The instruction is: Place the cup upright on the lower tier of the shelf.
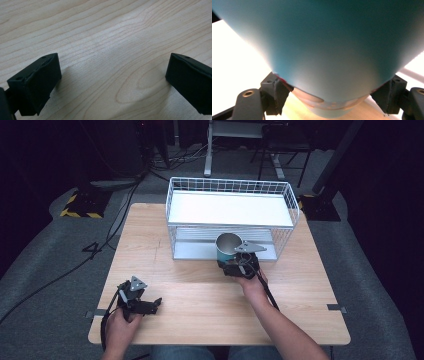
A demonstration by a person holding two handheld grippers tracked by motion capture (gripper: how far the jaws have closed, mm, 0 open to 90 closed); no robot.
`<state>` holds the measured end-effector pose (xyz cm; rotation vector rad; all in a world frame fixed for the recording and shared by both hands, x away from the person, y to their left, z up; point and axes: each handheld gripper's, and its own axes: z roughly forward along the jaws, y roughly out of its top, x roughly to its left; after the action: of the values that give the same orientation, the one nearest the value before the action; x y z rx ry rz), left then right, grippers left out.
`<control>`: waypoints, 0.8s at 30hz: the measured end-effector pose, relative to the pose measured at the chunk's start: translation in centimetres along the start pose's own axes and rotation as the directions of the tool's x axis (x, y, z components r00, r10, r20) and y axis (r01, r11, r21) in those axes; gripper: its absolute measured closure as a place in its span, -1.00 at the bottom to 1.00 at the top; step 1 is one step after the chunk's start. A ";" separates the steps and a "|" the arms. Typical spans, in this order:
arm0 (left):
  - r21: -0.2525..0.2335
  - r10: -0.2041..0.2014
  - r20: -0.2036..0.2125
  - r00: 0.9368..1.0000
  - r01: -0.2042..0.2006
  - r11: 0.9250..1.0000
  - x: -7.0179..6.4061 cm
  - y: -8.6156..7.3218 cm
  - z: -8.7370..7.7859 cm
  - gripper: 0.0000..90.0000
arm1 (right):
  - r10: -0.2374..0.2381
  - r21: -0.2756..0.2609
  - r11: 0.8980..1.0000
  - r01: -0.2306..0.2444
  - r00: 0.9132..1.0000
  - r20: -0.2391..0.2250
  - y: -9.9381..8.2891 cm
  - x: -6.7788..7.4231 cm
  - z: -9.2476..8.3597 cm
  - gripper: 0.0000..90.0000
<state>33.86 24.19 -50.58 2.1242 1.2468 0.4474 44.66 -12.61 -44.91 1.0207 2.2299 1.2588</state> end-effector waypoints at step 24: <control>0.003 0.001 0.001 1.000 -0.001 1.000 0.0 0.0 0.0 -0.99 | 0.116 -0.028 0.993 -0.113 0.979 0.170 0.9 -3.8 5.5 -0.45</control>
<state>33.86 24.20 -50.55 2.1273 1.2470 0.4445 50.99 -12.07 -47.13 1.2176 2.0522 1.1861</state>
